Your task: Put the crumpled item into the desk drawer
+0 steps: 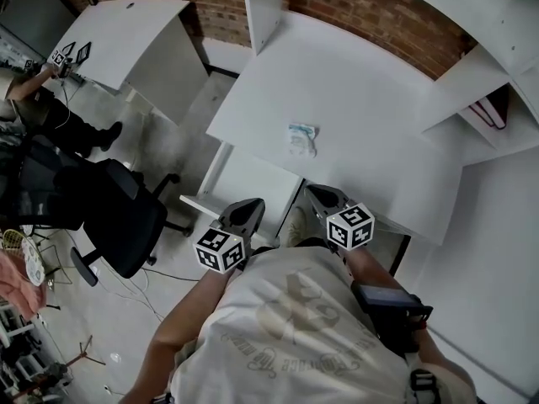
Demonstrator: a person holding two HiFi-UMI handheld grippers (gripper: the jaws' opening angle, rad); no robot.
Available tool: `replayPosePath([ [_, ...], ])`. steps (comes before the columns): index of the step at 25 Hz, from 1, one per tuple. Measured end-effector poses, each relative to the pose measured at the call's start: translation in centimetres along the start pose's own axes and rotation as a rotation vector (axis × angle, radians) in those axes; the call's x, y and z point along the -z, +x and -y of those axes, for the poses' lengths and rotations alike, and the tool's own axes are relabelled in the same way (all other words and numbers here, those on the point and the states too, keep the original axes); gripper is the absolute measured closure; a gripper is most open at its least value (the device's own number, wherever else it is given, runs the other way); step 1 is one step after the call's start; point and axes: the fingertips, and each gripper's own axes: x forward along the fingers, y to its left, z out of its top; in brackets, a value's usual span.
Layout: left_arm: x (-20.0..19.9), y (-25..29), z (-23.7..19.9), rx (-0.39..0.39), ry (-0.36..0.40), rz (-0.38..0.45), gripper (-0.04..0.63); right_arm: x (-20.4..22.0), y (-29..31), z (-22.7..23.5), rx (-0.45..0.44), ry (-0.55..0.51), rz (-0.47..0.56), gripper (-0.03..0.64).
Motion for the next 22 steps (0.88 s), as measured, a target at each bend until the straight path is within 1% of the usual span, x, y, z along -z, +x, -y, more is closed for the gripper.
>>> replayPosePath([
  [5, -0.1, 1.2, -0.2, -0.005, -0.012, -0.022, 0.575, -0.1, 1.2, 1.7, -0.023, -0.012, -0.033, 0.592],
  [7, 0.0, 1.4, -0.5, -0.013, -0.023, -0.029, 0.575, 0.1, 2.0, 2.3, -0.018, -0.031, -0.061, 0.592],
  [11, -0.6, 2.6, -2.2, -0.031, -0.032, -0.031, 0.575, -0.7, 4.0, 4.1, 0.004, -0.076, -0.082, 0.591],
  [16, -0.1, 3.1, -2.6, -0.067, -0.073, -0.039, 0.575, -0.8, 5.1, 5.5, -0.002, -0.112, -0.128, 0.587],
  [17, 0.0, 3.3, -2.8, -0.073, -0.080, -0.040, 0.575, -0.8, 5.5, 5.8, -0.003, -0.118, -0.135, 0.578],
  [18, 0.1, 3.5, -2.9, -0.078, -0.087, -0.040, 0.575, -0.9, 5.8, 6.1, -0.003, -0.124, -0.143, 0.553],
  [19, 0.1, 3.6, -3.0, -0.083, -0.094, -0.041, 0.575, -1.0, 6.2, 6.5, -0.003, -0.131, -0.151, 0.511],
  [22, 0.1, 4.1, -3.4, -0.094, -0.110, -0.042, 0.575, -1.4, 7.2, 7.4, 0.000, -0.157, -0.171, 0.483],
])
